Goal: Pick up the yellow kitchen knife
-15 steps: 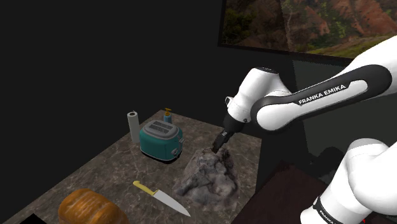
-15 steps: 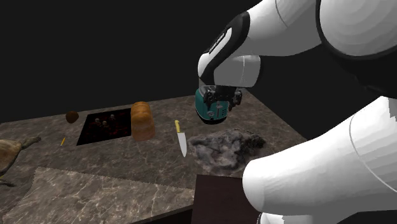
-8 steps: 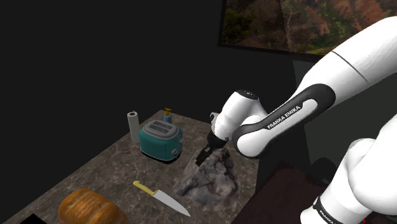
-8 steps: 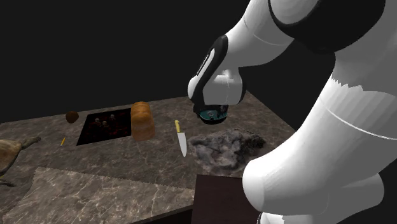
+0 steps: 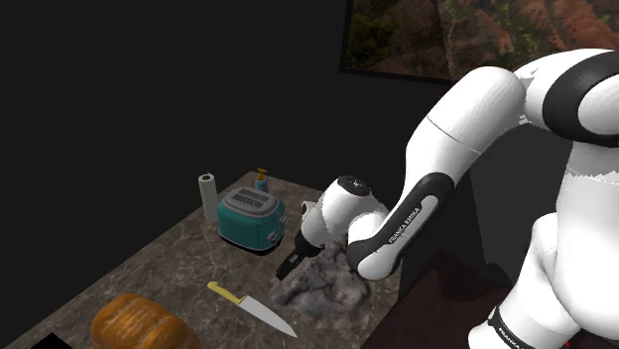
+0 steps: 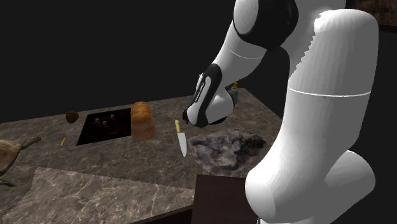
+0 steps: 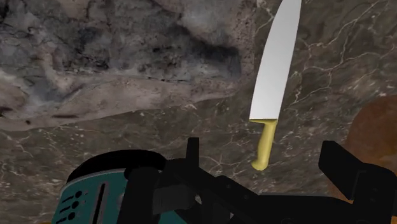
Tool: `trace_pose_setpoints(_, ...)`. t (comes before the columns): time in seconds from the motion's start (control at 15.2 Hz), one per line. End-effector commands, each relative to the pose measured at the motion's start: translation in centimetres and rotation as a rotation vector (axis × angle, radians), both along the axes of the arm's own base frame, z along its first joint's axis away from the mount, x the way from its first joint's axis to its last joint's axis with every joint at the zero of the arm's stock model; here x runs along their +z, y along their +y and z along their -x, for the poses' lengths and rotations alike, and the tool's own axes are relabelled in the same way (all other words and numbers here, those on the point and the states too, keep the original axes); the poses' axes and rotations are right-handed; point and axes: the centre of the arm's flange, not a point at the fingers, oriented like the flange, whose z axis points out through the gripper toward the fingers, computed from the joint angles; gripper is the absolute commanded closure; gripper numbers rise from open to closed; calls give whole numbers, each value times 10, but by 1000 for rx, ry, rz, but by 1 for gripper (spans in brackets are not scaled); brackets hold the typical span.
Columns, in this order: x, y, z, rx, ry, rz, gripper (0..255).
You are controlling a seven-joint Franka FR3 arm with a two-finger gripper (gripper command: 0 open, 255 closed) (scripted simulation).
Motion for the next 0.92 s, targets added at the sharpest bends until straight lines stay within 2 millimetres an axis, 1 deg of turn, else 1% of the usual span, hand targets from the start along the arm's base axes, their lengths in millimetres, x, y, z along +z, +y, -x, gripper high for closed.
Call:
trace_pose_setpoints(0.0, -19, 15, -12, 8, -19, -4, 0)
trace_pose_setpoints(0.66, -109, 89, -66, 40, -106, -31, 0)
trace_pose_setpoints(0.73, -115, 94, -70, 42, -112, -33, 0)
trace_pose_setpoints(0.86, -126, 94, -70, 42, -112, -33, 0)
